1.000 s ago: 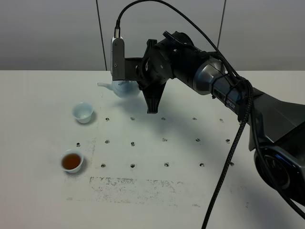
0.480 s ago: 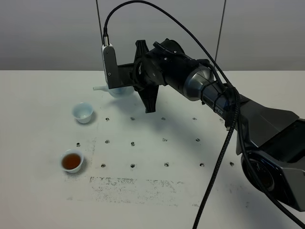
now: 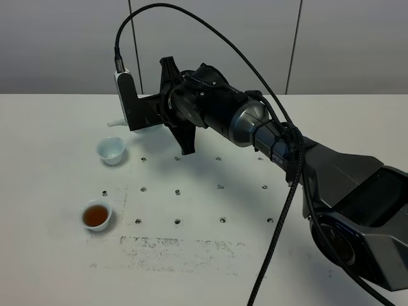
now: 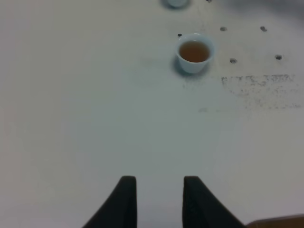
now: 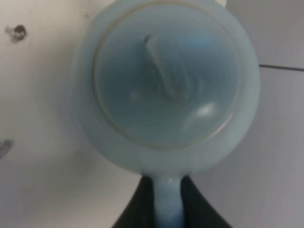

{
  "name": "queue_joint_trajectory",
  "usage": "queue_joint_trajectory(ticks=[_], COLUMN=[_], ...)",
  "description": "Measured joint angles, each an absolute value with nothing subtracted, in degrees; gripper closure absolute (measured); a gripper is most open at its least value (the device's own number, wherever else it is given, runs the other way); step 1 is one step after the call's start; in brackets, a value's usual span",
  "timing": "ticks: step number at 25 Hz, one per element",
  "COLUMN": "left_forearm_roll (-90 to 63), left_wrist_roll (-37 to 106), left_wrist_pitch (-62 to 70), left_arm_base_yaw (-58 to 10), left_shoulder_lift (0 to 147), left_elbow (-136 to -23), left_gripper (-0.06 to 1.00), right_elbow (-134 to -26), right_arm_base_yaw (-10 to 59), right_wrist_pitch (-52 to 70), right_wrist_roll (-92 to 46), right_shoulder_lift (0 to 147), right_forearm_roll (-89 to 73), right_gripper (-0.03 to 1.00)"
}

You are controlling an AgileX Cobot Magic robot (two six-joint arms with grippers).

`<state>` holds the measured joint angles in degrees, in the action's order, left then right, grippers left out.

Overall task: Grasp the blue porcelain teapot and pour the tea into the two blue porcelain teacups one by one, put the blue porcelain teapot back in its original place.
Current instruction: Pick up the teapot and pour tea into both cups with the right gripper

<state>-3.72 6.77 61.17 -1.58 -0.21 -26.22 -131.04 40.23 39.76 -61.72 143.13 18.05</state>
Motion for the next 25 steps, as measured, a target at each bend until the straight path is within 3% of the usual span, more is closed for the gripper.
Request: queue_joint_trajectory(ticks=[25], left_forearm_roll=[-3.7], left_wrist_roll=[6.8], left_wrist_pitch=[61.2], left_arm_base_yaw=[-1.6], left_shoulder_lift=[-0.2], left_elbow=[-26.2], left_gripper=[0.64], right_elbow=[-131.1], right_arm_base_yaw=[42.3], right_wrist_pitch=[36.2], right_wrist_roll=[-61.8], right_shoulder_lift=[146.3], right_forearm_roll=[32.4], right_gripper=[0.9])
